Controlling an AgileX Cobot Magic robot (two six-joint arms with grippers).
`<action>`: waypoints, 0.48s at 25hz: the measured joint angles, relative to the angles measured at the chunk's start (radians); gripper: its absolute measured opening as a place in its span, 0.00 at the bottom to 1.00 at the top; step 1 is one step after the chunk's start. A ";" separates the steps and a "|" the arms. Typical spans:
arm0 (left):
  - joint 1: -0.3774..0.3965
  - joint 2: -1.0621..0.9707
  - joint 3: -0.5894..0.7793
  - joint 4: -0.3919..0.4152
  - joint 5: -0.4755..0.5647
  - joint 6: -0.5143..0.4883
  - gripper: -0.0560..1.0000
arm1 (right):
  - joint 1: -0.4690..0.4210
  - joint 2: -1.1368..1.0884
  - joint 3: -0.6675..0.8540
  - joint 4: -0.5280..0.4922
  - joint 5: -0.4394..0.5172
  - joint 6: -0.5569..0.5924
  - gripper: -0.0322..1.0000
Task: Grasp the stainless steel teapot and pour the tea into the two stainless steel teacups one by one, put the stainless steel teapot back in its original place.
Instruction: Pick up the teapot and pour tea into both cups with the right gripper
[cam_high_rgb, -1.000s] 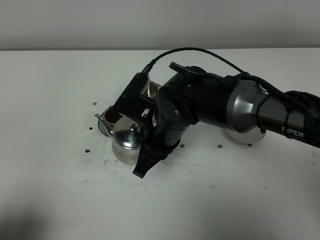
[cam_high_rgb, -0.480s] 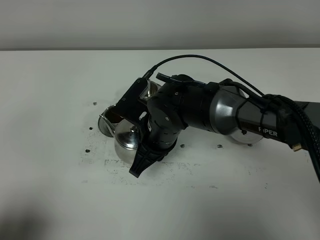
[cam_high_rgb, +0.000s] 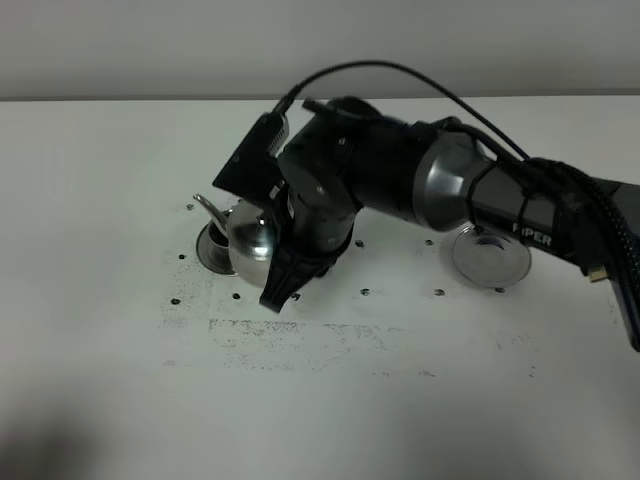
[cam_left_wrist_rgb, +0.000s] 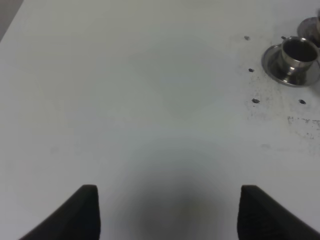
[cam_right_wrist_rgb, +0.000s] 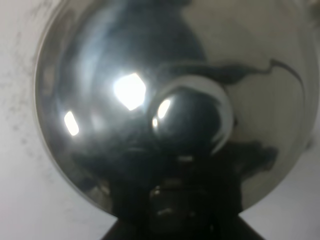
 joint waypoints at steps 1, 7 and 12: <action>0.000 0.000 0.000 0.000 0.000 0.000 0.59 | -0.017 -0.003 -0.031 -0.004 0.016 -0.042 0.20; 0.000 0.000 0.000 0.000 0.000 0.000 0.59 | -0.157 0.024 -0.151 -0.022 0.076 -0.389 0.20; 0.000 0.000 0.000 0.000 0.000 0.000 0.59 | -0.256 0.119 -0.270 -0.047 0.125 -0.649 0.20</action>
